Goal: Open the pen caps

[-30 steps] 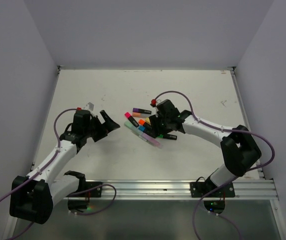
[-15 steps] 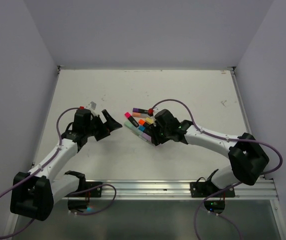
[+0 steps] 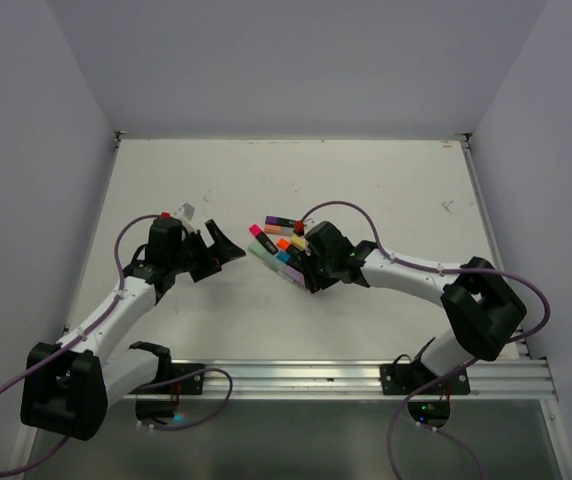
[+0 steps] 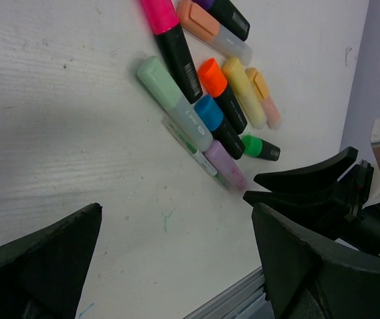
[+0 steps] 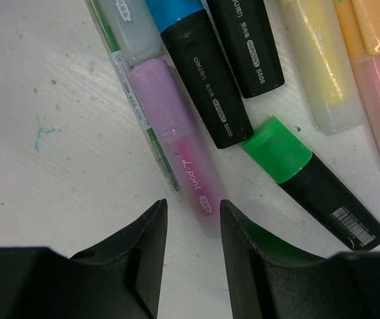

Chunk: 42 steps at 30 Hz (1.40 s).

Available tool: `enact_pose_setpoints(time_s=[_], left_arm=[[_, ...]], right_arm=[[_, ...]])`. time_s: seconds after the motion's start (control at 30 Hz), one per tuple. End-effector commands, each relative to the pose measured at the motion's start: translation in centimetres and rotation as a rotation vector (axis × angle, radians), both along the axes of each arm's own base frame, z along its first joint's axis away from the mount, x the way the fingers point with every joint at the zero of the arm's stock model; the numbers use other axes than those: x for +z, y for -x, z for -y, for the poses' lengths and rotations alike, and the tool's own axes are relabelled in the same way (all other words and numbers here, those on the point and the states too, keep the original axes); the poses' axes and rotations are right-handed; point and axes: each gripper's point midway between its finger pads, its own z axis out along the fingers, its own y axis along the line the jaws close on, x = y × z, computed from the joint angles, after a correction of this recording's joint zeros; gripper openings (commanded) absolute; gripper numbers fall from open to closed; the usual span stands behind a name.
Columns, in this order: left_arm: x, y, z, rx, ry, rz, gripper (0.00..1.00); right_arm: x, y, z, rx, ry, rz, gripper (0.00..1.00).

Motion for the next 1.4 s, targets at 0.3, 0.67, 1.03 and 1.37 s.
enact_pose_setpoints(time_s=[0.3, 0.67, 1.03, 1.37], left_arm=[[0.6, 0.1, 0.4, -0.039, 0.019, 0.040, 0.97], [0.2, 0.3, 0.4, -0.040, 0.023, 0.030, 0.97], [0.4, 0.5, 0.7, -0.051, 0.039, 0.032, 0.97], [0.2, 0.6, 0.8, -0.054, 0.049, 0.026, 0.97]], right_arm=[[-1.5, -1.1, -0.1, -0.015, 0.022, 0.025, 0.42], [-2.6, -1.4, 0.0, -0.023, 0.051, 0.019, 0.52], [-3.3, -1.3, 0.1, -0.010, 0.072, 0.007, 0.36], [-2.3, -1.0, -0.2, 0.004, 0.038, 0.008, 0.29]])
